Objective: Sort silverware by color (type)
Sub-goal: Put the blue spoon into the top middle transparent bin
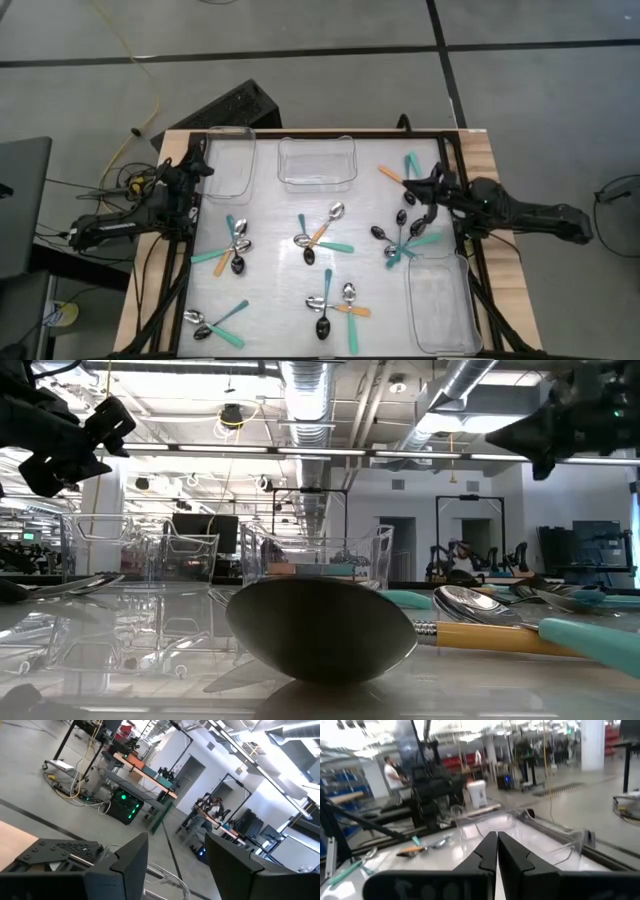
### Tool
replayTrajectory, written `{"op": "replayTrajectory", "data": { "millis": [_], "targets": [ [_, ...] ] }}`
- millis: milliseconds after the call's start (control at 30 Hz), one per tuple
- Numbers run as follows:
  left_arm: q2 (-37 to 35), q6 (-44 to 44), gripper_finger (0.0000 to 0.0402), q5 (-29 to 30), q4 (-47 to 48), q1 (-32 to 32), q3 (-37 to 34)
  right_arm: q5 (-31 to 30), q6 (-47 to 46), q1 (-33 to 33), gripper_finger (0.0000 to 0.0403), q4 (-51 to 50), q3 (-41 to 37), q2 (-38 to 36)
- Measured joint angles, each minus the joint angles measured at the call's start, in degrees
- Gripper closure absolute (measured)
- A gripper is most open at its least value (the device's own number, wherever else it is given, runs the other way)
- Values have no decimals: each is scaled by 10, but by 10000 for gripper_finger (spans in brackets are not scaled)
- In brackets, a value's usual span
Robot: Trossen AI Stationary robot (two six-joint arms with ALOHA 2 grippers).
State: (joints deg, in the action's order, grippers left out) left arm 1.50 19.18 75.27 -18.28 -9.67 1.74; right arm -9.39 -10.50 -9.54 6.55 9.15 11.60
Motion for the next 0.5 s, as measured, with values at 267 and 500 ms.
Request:
{"op": "replayTrajectory", "data": {
  "millis": [267, 500],
  "targets": [
    [0, -15, 219, 0, 1, 0, 0, -2, 12, 0, 359, -179, 170, 199],
    [0, 26, 219, 2, 21, 0, 0, -13, -70, 0, 312, -419, 341, 357]
  ]
}}
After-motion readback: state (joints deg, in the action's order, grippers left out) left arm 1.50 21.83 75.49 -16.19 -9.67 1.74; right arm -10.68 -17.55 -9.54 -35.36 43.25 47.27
